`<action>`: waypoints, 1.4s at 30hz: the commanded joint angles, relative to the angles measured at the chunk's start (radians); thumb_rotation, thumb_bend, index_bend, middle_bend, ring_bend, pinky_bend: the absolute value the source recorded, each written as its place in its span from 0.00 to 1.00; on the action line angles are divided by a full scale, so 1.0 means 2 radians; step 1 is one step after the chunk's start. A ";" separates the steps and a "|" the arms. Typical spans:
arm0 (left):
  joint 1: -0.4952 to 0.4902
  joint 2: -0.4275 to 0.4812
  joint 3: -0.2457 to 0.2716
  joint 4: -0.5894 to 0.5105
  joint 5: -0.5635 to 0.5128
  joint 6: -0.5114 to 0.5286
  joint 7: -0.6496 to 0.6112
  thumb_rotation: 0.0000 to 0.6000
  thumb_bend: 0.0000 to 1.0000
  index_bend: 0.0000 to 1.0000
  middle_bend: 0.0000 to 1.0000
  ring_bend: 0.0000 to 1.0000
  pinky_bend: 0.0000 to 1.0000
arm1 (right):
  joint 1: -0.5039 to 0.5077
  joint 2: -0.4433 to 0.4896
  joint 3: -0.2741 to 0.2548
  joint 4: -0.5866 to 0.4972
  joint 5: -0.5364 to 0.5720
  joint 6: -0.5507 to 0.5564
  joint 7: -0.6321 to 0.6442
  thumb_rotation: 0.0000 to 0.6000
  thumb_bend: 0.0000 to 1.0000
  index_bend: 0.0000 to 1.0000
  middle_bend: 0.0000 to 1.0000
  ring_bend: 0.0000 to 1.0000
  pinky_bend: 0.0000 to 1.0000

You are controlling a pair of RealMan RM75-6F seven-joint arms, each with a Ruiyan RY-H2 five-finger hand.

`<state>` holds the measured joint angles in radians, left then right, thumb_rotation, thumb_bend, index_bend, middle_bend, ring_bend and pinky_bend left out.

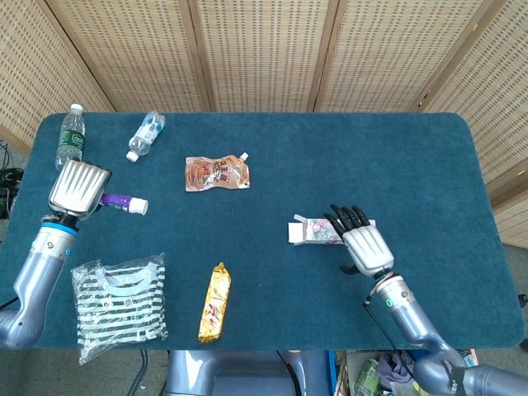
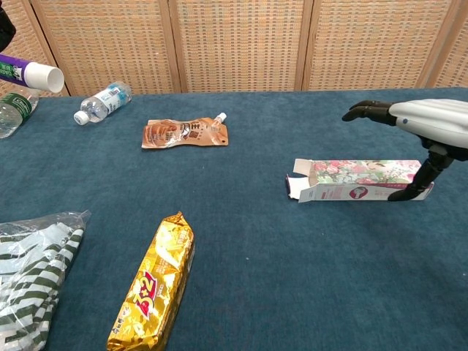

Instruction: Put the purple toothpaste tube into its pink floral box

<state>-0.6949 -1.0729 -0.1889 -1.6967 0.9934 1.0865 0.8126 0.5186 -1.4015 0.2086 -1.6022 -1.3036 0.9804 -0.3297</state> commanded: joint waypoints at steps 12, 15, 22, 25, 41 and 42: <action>-0.004 -0.009 0.013 0.011 0.006 0.005 -0.002 1.00 0.31 0.78 0.68 0.59 0.56 | 0.062 -0.051 0.018 0.099 0.105 -0.071 -0.016 1.00 0.09 0.06 0.00 0.00 0.00; -0.006 -0.014 0.015 0.013 0.005 0.006 -0.002 1.00 0.31 0.78 0.68 0.59 0.56 | 0.075 -0.067 0.014 0.138 0.113 -0.081 -0.022 1.00 0.09 0.06 0.00 0.00 0.00; -0.010 -0.024 0.022 0.023 0.005 0.003 -0.004 1.00 0.31 0.78 0.68 0.59 0.56 | 0.084 -0.087 0.008 0.177 0.122 -0.088 -0.004 1.00 0.09 0.09 0.00 0.00 0.00; -0.011 -0.025 0.023 0.026 0.005 0.003 -0.004 1.00 0.31 0.78 0.68 0.59 0.56 | 0.084 -0.094 0.006 0.190 0.123 -0.086 0.006 1.00 0.09 0.17 0.04 0.00 0.01; -0.012 -0.029 0.031 0.037 0.015 0.001 -0.020 1.00 0.31 0.78 0.68 0.59 0.56 | 0.070 -0.132 -0.006 0.240 0.094 -0.050 0.061 1.00 0.09 0.55 0.46 0.39 0.49; -0.012 -0.029 0.031 0.037 0.015 0.001 -0.021 1.00 0.31 0.78 0.68 0.59 0.56 | 0.069 -0.132 -0.006 0.241 0.094 -0.049 0.064 1.00 0.09 0.56 0.48 0.40 0.50</action>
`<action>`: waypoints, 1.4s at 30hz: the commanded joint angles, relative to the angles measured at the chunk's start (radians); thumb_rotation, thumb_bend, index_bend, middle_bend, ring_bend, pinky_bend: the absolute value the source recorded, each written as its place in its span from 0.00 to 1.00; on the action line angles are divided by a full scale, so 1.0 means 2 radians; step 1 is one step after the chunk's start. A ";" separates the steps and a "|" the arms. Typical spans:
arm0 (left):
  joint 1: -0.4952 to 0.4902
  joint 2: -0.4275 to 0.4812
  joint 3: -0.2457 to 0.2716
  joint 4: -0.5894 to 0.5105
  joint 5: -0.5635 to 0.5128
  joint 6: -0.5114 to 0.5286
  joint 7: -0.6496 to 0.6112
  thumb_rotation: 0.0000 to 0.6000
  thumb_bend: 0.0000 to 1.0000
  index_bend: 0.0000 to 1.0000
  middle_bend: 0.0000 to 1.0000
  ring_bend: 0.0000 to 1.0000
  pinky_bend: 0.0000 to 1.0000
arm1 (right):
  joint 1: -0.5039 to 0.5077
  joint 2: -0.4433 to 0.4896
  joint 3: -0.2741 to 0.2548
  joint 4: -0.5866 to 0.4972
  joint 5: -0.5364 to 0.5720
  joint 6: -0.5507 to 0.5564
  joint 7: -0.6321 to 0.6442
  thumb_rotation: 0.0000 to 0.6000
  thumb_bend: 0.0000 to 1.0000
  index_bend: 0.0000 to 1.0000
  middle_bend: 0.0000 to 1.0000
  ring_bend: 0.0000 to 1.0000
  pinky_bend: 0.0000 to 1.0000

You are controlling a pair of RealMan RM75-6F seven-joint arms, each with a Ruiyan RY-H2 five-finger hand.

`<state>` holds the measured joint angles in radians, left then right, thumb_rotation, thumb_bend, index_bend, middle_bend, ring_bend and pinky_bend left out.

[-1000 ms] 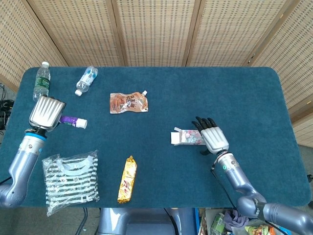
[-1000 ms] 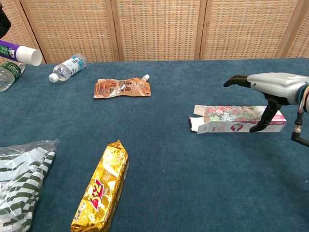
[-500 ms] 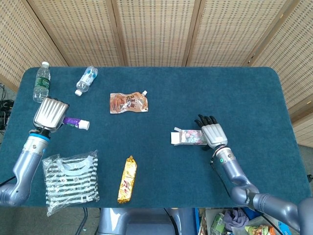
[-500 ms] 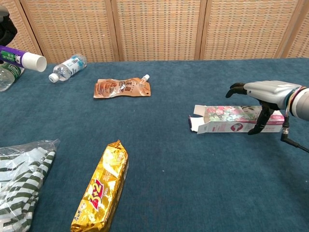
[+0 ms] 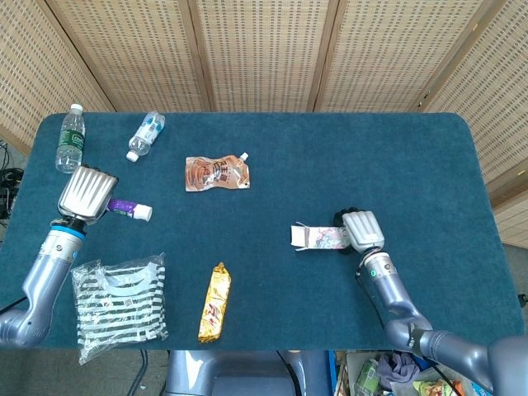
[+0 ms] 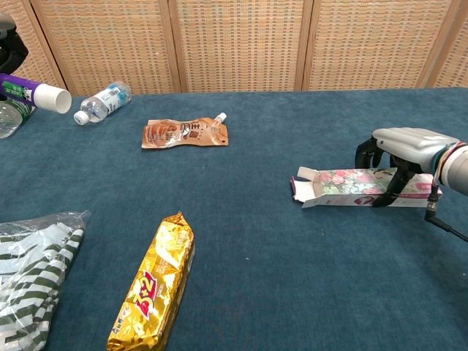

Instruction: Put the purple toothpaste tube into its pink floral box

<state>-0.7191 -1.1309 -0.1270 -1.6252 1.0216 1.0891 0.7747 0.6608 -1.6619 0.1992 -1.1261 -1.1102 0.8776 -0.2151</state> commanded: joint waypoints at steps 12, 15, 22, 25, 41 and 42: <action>-0.002 0.014 -0.006 -0.027 0.018 0.012 -0.009 1.00 0.31 0.78 0.68 0.59 0.56 | -0.025 0.037 0.017 -0.095 -0.026 0.044 0.072 1.00 0.09 0.57 0.47 0.42 0.54; -0.004 0.022 -0.009 -0.047 0.023 0.018 -0.003 1.00 0.31 0.78 0.68 0.59 0.56 | -0.027 0.056 0.029 -0.141 -0.026 0.058 0.074 1.00 0.09 0.57 0.47 0.42 0.54; -0.015 0.048 -0.016 -0.119 0.033 0.022 0.022 1.00 0.31 0.78 0.68 0.59 0.56 | -0.031 0.092 0.045 -0.242 -0.015 0.081 0.053 1.00 0.09 0.57 0.47 0.42 0.54; -0.024 0.063 -0.020 -0.147 0.025 0.014 0.038 1.00 0.31 0.78 0.68 0.59 0.56 | -0.031 0.097 0.047 -0.266 -0.011 0.086 0.046 1.00 0.09 0.57 0.47 0.42 0.54; -0.129 0.094 -0.046 -0.302 -0.166 0.066 0.276 1.00 0.31 0.78 0.68 0.59 0.56 | -0.020 0.084 0.038 -0.324 -0.012 0.106 0.009 1.00 0.09 0.57 0.47 0.42 0.54; -0.138 0.089 -0.048 -0.308 -0.180 0.076 0.290 1.00 0.31 0.78 0.68 0.59 0.56 | -0.019 0.082 0.037 -0.324 -0.013 0.108 0.005 1.00 0.09 0.57 0.47 0.42 0.54</action>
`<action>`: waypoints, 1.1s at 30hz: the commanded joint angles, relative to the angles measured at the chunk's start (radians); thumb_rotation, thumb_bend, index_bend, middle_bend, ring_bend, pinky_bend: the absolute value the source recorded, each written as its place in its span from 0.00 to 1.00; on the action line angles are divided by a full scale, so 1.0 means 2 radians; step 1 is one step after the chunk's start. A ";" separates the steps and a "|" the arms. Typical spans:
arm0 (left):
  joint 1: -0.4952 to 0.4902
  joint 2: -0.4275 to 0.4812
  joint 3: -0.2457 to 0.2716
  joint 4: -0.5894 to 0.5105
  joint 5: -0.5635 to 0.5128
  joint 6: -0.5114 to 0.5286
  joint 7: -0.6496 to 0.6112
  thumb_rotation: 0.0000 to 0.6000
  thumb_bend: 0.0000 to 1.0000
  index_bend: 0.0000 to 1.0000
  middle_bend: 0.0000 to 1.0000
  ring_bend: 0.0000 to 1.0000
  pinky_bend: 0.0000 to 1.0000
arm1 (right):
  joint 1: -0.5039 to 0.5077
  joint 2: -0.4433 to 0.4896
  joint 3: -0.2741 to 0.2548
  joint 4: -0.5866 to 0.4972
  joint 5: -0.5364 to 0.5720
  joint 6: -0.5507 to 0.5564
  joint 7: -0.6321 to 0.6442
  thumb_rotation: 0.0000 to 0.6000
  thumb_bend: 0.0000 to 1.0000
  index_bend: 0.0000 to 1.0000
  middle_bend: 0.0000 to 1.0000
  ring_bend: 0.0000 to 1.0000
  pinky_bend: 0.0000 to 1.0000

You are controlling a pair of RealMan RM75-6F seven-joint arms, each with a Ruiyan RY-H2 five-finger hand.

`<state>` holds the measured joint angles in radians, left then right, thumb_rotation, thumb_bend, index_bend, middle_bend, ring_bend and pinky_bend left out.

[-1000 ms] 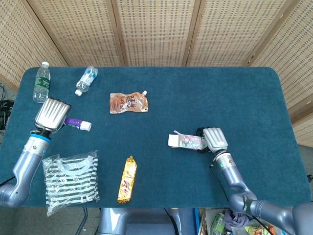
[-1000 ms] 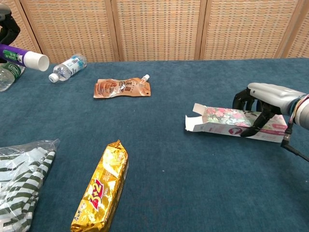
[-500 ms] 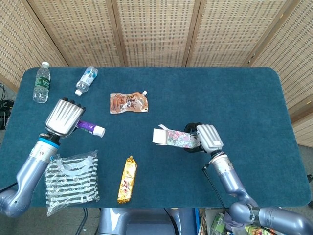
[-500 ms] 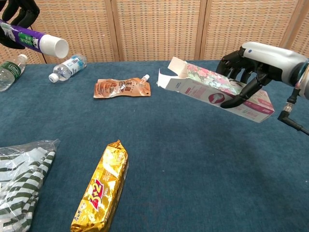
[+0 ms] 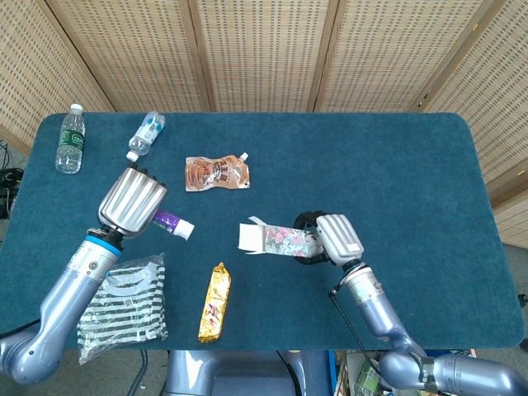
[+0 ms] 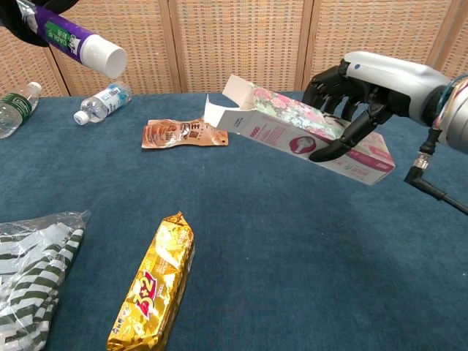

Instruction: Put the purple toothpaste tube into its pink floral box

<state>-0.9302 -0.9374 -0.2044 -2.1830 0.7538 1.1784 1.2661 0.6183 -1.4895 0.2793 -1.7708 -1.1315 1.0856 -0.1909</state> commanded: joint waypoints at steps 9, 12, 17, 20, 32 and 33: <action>-0.085 -0.068 -0.005 -0.048 -0.099 0.110 0.111 1.00 0.31 0.78 0.68 0.60 0.57 | 0.007 -0.019 -0.012 0.002 0.001 0.010 -0.020 1.00 0.09 0.57 0.47 0.42 0.54; -0.094 -0.085 0.001 -0.047 -0.103 0.122 0.121 1.00 0.31 0.78 0.68 0.60 0.57 | 0.008 -0.022 -0.011 0.003 0.002 0.010 -0.019 1.00 0.09 0.57 0.47 0.42 0.54; -0.105 -0.114 0.015 -0.042 -0.099 0.143 0.136 1.00 0.31 0.78 0.69 0.60 0.57 | 0.013 -0.028 -0.005 0.008 0.010 0.011 -0.019 1.00 0.09 0.57 0.47 0.42 0.54; -0.108 -0.123 0.022 -0.037 -0.093 0.154 0.142 1.00 0.31 0.78 0.69 0.60 0.57 | 0.016 -0.030 0.002 0.007 0.019 0.011 -0.020 1.00 0.09 0.57 0.47 0.42 0.54; -0.113 -0.146 0.043 -0.017 -0.069 0.175 0.148 1.00 0.34 0.79 0.71 0.62 0.58 | 0.021 -0.036 0.000 0.001 0.030 0.018 -0.036 1.00 0.09 0.57 0.46 0.42 0.54; -0.114 -0.150 0.044 -0.016 -0.067 0.177 0.149 1.00 0.35 0.79 0.71 0.62 0.59 | 0.021 -0.036 0.001 0.000 0.030 0.019 -0.036 1.00 0.09 0.57 0.46 0.42 0.54</action>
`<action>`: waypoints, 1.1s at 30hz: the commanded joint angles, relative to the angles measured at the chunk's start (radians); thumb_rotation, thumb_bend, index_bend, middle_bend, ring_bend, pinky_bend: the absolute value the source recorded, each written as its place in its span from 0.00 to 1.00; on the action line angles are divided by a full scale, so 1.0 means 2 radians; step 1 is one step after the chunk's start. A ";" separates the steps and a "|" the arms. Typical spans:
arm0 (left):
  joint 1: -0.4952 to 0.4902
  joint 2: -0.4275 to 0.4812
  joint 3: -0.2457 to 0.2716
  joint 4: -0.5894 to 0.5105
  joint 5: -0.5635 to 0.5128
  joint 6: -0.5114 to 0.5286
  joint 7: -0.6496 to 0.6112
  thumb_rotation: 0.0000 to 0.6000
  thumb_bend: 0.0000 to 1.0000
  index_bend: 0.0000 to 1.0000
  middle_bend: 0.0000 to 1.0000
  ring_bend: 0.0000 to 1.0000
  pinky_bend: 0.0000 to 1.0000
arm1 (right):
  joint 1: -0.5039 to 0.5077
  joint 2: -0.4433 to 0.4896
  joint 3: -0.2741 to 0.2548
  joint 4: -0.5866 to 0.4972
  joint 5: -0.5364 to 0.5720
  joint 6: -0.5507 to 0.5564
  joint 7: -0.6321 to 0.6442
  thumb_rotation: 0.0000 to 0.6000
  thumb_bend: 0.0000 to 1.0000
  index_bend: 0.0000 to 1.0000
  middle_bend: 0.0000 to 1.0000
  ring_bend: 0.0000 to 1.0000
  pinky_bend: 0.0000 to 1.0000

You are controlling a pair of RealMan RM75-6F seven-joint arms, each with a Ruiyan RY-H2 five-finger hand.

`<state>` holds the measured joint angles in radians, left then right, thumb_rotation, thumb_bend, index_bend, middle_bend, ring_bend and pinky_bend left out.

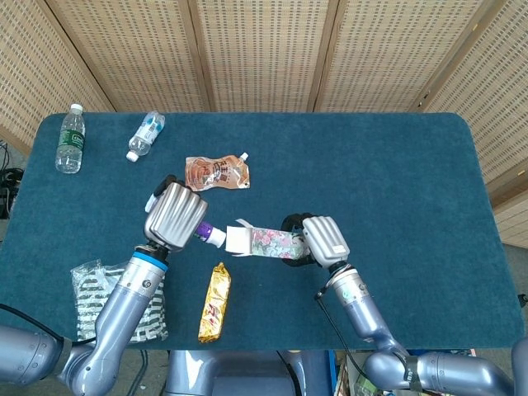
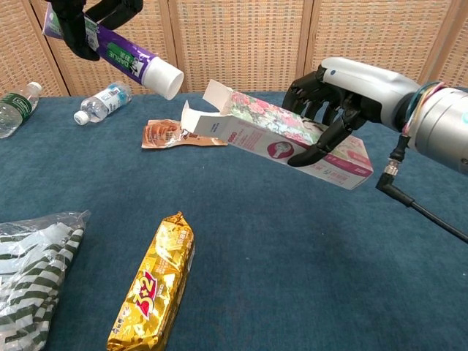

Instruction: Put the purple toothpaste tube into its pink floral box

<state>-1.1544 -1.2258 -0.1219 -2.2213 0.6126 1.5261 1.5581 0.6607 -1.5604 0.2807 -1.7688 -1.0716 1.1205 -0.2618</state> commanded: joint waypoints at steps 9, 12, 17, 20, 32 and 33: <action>-0.008 -0.053 0.018 0.029 0.023 0.017 0.018 1.00 0.35 0.79 0.72 0.63 0.59 | 0.000 0.003 0.001 -0.006 0.005 0.004 0.001 1.00 0.09 0.57 0.46 0.42 0.54; -0.009 -0.065 0.019 0.033 0.025 0.020 0.020 1.00 0.35 0.79 0.72 0.63 0.59 | 0.001 0.004 0.001 -0.007 0.005 0.005 0.001 1.00 0.09 0.57 0.46 0.42 0.54; -0.011 -0.076 0.022 0.042 0.030 0.026 0.029 1.00 0.36 0.79 0.73 0.63 0.59 | 0.002 0.005 0.001 -0.009 0.004 0.005 0.001 1.00 0.09 0.57 0.46 0.42 0.54; -0.011 -0.081 0.021 0.047 0.032 0.029 0.030 1.00 0.36 0.80 0.73 0.63 0.59 | 0.002 0.005 0.000 -0.011 0.004 0.006 0.000 1.00 0.09 0.57 0.46 0.42 0.54; -0.010 -0.105 0.027 0.073 0.061 0.032 0.031 1.00 0.36 0.80 0.74 0.64 0.60 | 0.003 0.004 -0.002 -0.019 0.009 0.008 0.000 1.00 0.09 0.57 0.46 0.42 0.54; -0.010 -0.107 0.028 0.076 0.064 0.032 0.033 1.00 0.36 0.80 0.74 0.64 0.60 | 0.003 0.004 -0.001 -0.020 0.010 0.008 0.001 1.00 0.09 0.57 0.46 0.42 0.54</action>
<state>-1.1747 -1.4340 -0.0673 -2.0752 0.7350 1.5908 1.6217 0.6660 -1.5517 0.2779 -1.8077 -1.0521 1.1361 -0.2609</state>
